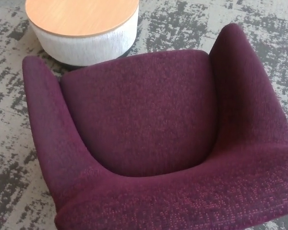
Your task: The robot walks towards a chair and uses its right hand to push it from the side in an anticlockwise direction to rotate it
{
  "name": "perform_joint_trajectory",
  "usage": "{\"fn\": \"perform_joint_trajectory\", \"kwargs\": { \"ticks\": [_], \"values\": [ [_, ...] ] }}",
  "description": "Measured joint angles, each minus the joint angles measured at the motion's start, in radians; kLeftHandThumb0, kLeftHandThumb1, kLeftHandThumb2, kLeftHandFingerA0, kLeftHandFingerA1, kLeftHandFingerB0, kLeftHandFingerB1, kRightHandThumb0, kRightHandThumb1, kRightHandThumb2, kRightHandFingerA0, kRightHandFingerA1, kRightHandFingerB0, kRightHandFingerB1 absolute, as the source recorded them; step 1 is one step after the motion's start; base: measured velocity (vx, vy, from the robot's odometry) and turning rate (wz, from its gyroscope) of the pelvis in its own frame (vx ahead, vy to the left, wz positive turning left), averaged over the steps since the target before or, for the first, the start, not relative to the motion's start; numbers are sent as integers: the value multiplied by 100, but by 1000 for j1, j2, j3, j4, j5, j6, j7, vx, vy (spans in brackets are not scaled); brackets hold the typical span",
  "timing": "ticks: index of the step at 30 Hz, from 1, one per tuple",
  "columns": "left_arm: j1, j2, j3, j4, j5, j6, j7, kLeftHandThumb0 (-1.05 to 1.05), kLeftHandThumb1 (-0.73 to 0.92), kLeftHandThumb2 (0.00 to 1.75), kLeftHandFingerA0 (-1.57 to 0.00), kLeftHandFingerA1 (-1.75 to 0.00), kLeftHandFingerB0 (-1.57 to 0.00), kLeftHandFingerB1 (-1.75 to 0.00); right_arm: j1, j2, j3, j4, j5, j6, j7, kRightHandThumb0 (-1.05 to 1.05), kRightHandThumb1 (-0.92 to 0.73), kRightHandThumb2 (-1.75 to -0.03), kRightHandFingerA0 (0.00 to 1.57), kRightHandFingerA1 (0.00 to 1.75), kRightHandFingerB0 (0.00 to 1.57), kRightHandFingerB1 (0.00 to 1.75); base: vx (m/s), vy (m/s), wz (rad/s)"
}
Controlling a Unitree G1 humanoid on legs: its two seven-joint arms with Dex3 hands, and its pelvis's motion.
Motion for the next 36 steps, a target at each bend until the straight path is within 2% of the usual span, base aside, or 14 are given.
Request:
{"fn": "perform_joint_trajectory", "kwargs": {
  "ticks": [6,7,9,10,12,16,19,20,21,22,23,25,26,36],
  "values": [
    [0,2,-6,0,2,0,0,-65,70,61,-34,-53,-28,-35,1,-1,1,11,-2,3,-5,-59,-68,-60,19,47,12,26,0,0,0],
    [-1,2,-3,0,1,0,-2,-69,71,61,-40,-54,-28,-34,2,-1,0,12,-2,6,-6,-35,-48,-102,2,52,0,49,0,0,0],
    [-1,2,-1,0,1,0,-3,-68,69,60,-39,-55,-29,-34,-1,-1,-13,19,4,8,-5,-35,-49,-103,2,52,0,50,0,0,0],
    [-1,2,0,0,1,1,-3,-68,69,61,-35,-55,-29,-34,-2,-3,-21,21,5,8,-5,-66,-51,-85,6,49,4,34,0,0,0],
    [-1,0,10,1,1,3,-6,-67,69,61,-36,-56,-28,-34,-6,-9,-30,21,2,1,-12,-65,-49,-89,5,51,0,32,0,0,0],
    [-1,-2,16,1,1,5,-7,-68,71,61,-39,-57,-29,-34,-38,-43,-49,-36,-30,-13,-55,-74,-56,-93,1,25,0,15,0,0,0],
    [-3,-2,18,1,1,8,-7,-68,69,61,-41,-54,-31,-33,-85,-65,-80,-154,-47,-27,-100,-76,-54,-95,0,27,0,21,-6,-1,3],
    [-2,-2,18,2,1,9,-7,-68,70,62,-41,-54,-31,-33,-98,-65,-87,-195,-48,-30,-107,-84,-57,-97,3,55,0,13,-9,-9,7],
    [-2,-3,18,2,1,10,-6,-68,68,60,-39,-54,-31,-32,-106,-65,-89,-228,-48,-29,-112,-79,-74,-63,0,45,0,30,0,0,0],
    [-2,-3,18,3,2,10,-6,-68,68,60,-39,-54,-31,-32,-112,-65,-90,-256,-50,-28,-114,-79,-74,-63,0,45,0,30,0,0,0],
    [-2,-3,18,3,2,10,-6,-70,68,61,-43,-54,-33,-33,-123,-65,-90,-304,-53,-27,-119,-79,-57,-92,7,57,5,33,0,0,0],
    [-1,-3,19,5,2,10,-6,-70,68,61,-43,-54,-33,-33,-135,-65,-83,-382,-58,-21,-121,-79,-57,-92,7,57,5,33,0,0,0],
    [-1,-3,19,5,2,10,-5,-65,71,61,-39,-55,-30,-34,-146,-65,-72,-450,-64,-14,-122,-78,-56,-101,0,31,1,21,0,0,0],
    [-3,0,11,5,7,10,-5,-67,78,63,-40,-53,-25,-33,-225,-48,143,-853,-127,59,-106,-93,-60,-101,1,20,10,9,0,0,0]
  ]
}}
